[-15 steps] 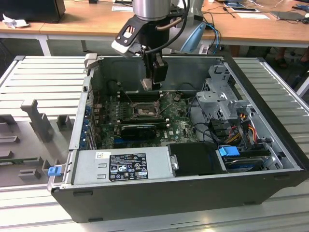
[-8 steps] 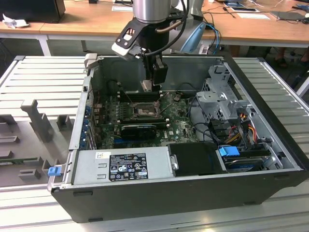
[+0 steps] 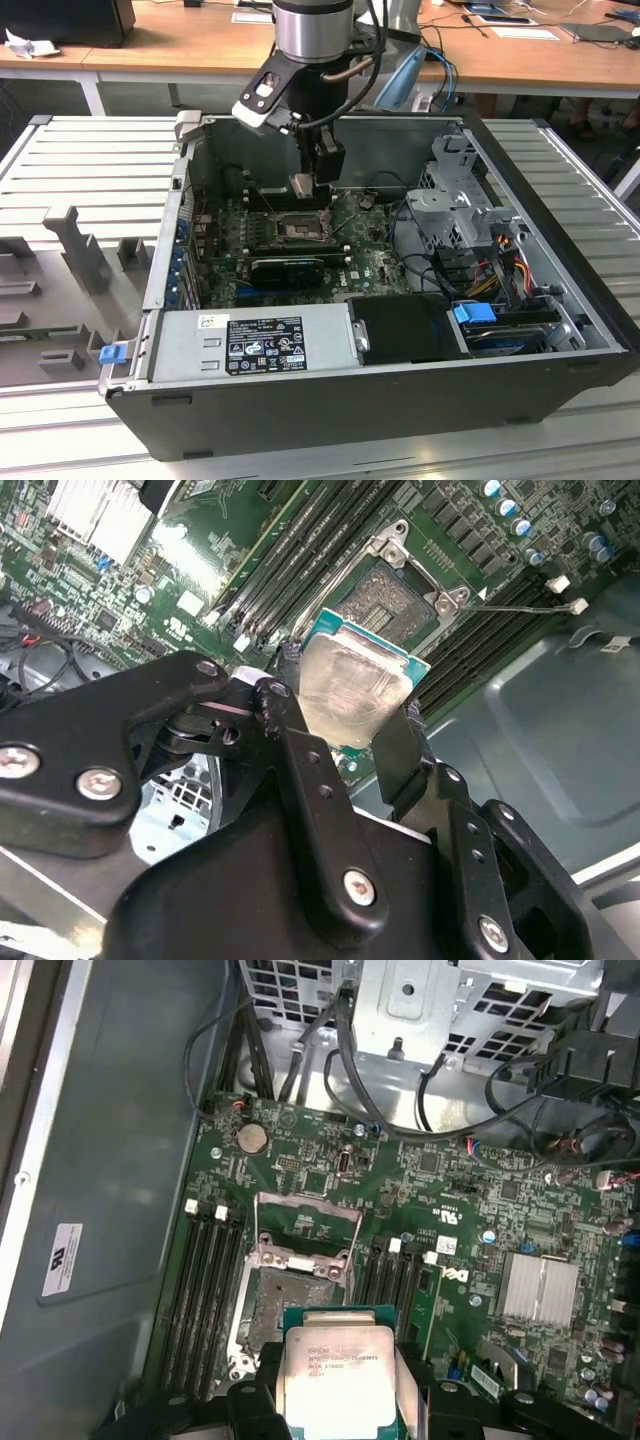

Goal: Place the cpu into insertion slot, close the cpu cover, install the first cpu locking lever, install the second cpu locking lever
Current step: 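Place the cpu into insertion slot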

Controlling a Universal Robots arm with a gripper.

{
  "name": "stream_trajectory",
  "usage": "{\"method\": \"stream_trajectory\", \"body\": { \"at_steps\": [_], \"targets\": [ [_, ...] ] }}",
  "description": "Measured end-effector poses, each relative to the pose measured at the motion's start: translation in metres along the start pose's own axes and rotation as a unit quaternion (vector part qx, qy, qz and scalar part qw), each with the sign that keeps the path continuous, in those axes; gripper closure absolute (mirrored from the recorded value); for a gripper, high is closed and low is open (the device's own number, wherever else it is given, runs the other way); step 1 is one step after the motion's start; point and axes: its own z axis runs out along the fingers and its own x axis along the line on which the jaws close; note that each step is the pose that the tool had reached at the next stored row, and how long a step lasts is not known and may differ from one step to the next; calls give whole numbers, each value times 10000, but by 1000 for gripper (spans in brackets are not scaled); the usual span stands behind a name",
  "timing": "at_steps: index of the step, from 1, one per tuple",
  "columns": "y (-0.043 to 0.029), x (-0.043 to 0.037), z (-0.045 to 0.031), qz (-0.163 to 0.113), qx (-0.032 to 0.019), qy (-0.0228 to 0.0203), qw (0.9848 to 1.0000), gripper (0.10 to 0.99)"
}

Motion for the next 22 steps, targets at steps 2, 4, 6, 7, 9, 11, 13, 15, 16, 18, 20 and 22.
{"method": "stream_trajectory", "body": {
  "at_steps": [2, 4, 6, 7, 9, 11, 13, 15, 16, 18, 20, 22],
  "targets": [
    [-2, -1, 28, 154, -3, -12, 9999, 557],
    [-4, -1, 48, 289, -5, -23, 9996, 557],
    [-7, -3, 75, 291, -6, -22, 9996, 557],
    [-9, -4, 99, 291, -7, -16, 9996, 557],
    [-16, -6, 202, 293, -8, -18, 9996, 557],
    [-17, -4, 223, 358, -11, -23, 9994, 557],
    [-18, -3, 244, 454, -13, -31, 9990, 557],
    [-22, 0, 285, 472, -14, -32, 9989, 557],
    [-24, 1, 313, 472, -14, -32, 9989, 557],
    [-27, 6, 371, 485, -13, -34, 9988, 557],
    [-30, 5, 414, 682, -18, -49, 9977, 557],
    [-33, 5, 452, 892, -22, -65, 9960, 557]
  ]
}}
